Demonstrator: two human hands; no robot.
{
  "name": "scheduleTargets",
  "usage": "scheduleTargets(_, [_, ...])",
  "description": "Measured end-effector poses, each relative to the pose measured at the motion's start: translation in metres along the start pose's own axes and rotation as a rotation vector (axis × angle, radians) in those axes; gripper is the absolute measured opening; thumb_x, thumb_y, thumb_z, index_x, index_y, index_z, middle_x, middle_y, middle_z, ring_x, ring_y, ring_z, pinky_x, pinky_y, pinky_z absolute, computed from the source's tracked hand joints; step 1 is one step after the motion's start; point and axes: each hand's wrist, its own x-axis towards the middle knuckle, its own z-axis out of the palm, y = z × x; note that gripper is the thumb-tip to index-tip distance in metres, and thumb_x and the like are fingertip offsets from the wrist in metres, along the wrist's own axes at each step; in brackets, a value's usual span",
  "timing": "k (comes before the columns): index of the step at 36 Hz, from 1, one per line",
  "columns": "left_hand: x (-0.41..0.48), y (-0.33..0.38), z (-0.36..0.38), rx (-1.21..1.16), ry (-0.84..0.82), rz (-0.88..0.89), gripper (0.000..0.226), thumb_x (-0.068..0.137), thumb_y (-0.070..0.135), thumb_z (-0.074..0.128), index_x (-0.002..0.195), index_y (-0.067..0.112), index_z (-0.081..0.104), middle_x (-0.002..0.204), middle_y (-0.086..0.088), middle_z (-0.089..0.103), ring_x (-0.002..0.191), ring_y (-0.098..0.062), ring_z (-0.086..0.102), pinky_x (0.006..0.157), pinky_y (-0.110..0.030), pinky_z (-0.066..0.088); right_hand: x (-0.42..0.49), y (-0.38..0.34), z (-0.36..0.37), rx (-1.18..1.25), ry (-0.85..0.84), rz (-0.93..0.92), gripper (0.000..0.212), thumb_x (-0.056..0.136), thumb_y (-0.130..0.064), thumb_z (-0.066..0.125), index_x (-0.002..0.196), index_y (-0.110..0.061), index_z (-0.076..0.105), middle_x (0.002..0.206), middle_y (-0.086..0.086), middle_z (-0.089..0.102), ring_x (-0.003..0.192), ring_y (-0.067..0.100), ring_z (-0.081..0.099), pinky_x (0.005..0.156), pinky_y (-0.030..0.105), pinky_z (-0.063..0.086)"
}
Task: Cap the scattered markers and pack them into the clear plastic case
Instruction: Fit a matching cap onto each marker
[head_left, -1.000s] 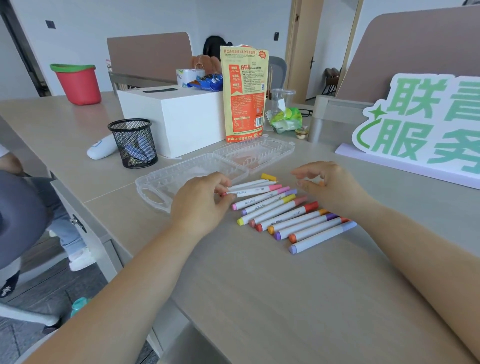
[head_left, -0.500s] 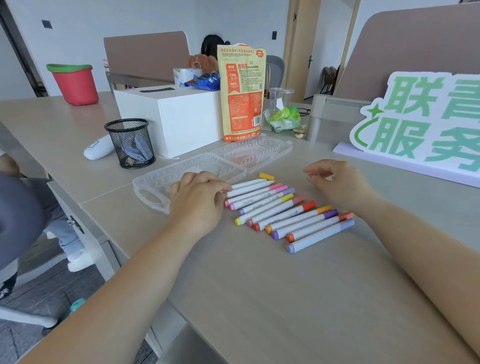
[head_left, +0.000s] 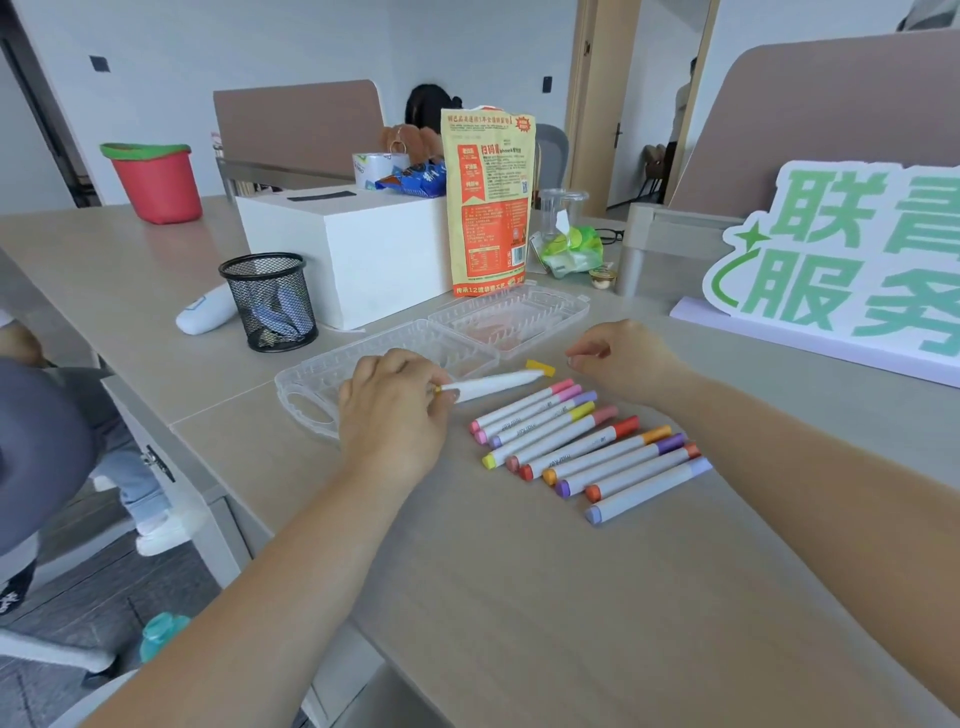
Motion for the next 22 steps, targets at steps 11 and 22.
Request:
scheduleTargets(11, [0.004,-0.004,-0.001,-0.176,0.194,0.028,0.006,0.088,0.019,0.062,0.094,0.018,0.063,0.087,0.003,0.067,0.090,-0.027,0.061,0.082,-0.040,0.040,0.025,-0.015,0.012,-0.134,-0.129,0.072,0.004,0.084,-0.024,0.068,0.081,-0.022,0.066,0.099,0.000,0.068,0.091,0.019,0.062,0.087,0.037,0.053])
scheduleTargets(22, [0.002,-0.001,-0.003,-0.336,0.126,0.060,0.009,0.086,0.018,0.067,0.095,0.019,0.065,0.080,0.016,0.057,0.090,-0.017,0.061,0.086,-0.039,0.044,-0.034,0.009,-0.004,0.290,0.151,-0.080,0.010,0.089,-0.014,0.061,0.090,-0.024,0.062,0.086,-0.012,0.063,0.076,-0.002,0.055,0.063,0.004,0.039])
